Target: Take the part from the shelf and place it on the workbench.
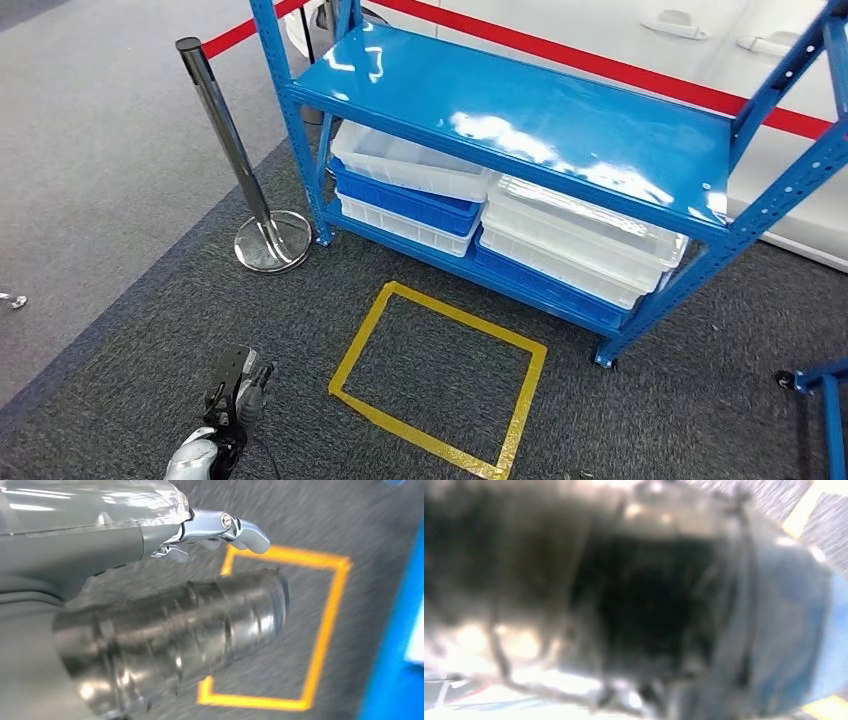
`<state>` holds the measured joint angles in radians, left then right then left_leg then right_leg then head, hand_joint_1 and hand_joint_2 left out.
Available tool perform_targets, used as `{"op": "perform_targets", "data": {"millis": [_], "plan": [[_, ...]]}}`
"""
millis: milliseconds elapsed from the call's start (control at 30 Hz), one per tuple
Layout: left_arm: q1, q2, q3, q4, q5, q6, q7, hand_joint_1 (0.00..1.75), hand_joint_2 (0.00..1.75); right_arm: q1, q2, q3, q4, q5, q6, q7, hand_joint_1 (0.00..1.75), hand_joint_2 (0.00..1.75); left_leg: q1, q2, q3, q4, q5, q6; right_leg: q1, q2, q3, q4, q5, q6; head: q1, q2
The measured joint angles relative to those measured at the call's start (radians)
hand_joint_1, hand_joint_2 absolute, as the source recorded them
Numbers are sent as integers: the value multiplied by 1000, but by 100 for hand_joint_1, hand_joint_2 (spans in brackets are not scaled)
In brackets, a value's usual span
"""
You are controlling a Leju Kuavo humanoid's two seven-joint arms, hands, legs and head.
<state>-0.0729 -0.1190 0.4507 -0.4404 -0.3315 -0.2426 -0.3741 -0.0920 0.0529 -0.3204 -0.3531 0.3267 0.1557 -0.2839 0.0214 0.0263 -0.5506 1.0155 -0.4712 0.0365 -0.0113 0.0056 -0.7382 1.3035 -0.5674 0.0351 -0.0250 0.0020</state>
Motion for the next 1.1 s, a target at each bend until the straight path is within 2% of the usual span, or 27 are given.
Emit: {"op": "perform_targets", "data": {"millis": [33,67,133,167,200,267,300,367,400,433,467,500,533,567,600,633,700,833,933,1100], "plan": [[3,8,-7,23,5,19,24,0,175,4,-6,2,20,-14,-6,25,0,0,0,14,3,0,-4,-1,-1,-2,4,-13,20,0,0,0],[7,15,-11,48,13,46,58,0,175,11,-12,0,39,-34,-15,60,0,0,0,26,9,0,-10,-3,-1,-8,28,-64,54,-1,0,0],[29,31,-12,98,44,104,148,0,175,33,-25,-14,73,-92,-49,150,0,0,-2,51,25,-1,-23,-12,5,-42,100,-204,111,-12,0,0],[46,39,-7,121,62,129,193,0,175,47,-30,-29,87,-125,-70,195,0,0,-3,61,32,-2,-29,-18,9,-55,125,-250,123,-20,0,0],[64,45,-2,140,75,148,229,0,175,62,-33,-45,99,-153,-89,232,0,0,-4,71,39,-4,-35,-25,15,-62,137,-271,124,-27,-1,0],[90,54,6,166,85,169,268,0,175,89,-38,-75,116,-186,-112,272,0,0,-5,87,49,-9,-41,-36,18,-45,139,-274,120,-39,-1,0],[97,58,8,174,86,175,279,0,175,100,-40,-87,123,-194,-119,282,0,0,-3,78,52,-7,-47,-41,17,-36,142,-280,121,-45,-3,0],[101,66,15,187,92,190,310,0,175,108,-42,-112,132,-217,-135,302,0,0,0,33,37,38,-80,-47,10,-20,152,-293,124,-57,-6,0],[104,69,22,194,98,201,331,0,175,108,-42,-129,134,-237,-145,309,0,0,1,6,11,94,-110,-48,8,-12,156,-296,123,-62,-7,0],[109,71,30,199,107,212,351,0,175,108,-42,-149,136,-258,-152,314,0,0,1,-9,-22,162,-142,-49,8,-1,158,-296,122,-66,-8,0],[117,71,41,203,117,222,368,0,175,108,-42,-172,136,-276,-155,314,0,0,1,-15,-56,225,-164,-49,9,12,159,-294,121,-69,-8,0],[125,71,52,205,126,231,381,0,175,110,-41,-194,136,-288,-153,311,0,0,1,-18,-82,267,-169,-50,10,28,160,-292,119,-70,-8,0],[132,71,64,206,131,235,387,0,175,112,-41,-212,136,-289,-145,306,0,0,1,-19,-89,268,-152,-49,11,43,161,-288,116,-70,-8,0],[137,70,74,206,131,235,389,0,175,115,-40,-225,135,-282,-134,299,0,0,1,-21,-81,236,-119,-48,12,55,163,-283,113,-69,-8,0],[139,70,82,206,124,230,387,0,175,118,-40,-232,134,-265,-120,287,0,44,1,-26,-58,171,-76,-44,12,64,164,-277,108,-67,-8,0],[139,71,87,206,111,221,382,0,175,122,-38,-236,134,-241,-100,273,0,87,-1,-32,-35,109,-45,-41,13,70,163,-270,103,-64,-8,0],[134,73,88,206,67,195,367,0,175,126,-35,-234,133,-187,-48,247,0,175,-3,-44,-7,28,-18,-35,15,78,158,-258,96,-57,-7,0],[131,76,34,205,-31,156,336,0,175,128,-35,-183,131,-113,22,243,0,175,-7,-46,-4,16,-19,-34,15,81,156,-258,94,-62,-7,0],[138,80,-26,201,-11,159,331,0,175,132,-34,-122,120,-123,9,250,0,175,-8,-48,1,16,-18,-31,15,78,160,-263,95,-58,-6,0],[153,86,-115,183,61,177,338,0,175,148,-36,-33,96,-165,-28,257,0,175,-8,-49,2,16,-20,-29,15,77,164,-267,96,-57,-6,0]]}}
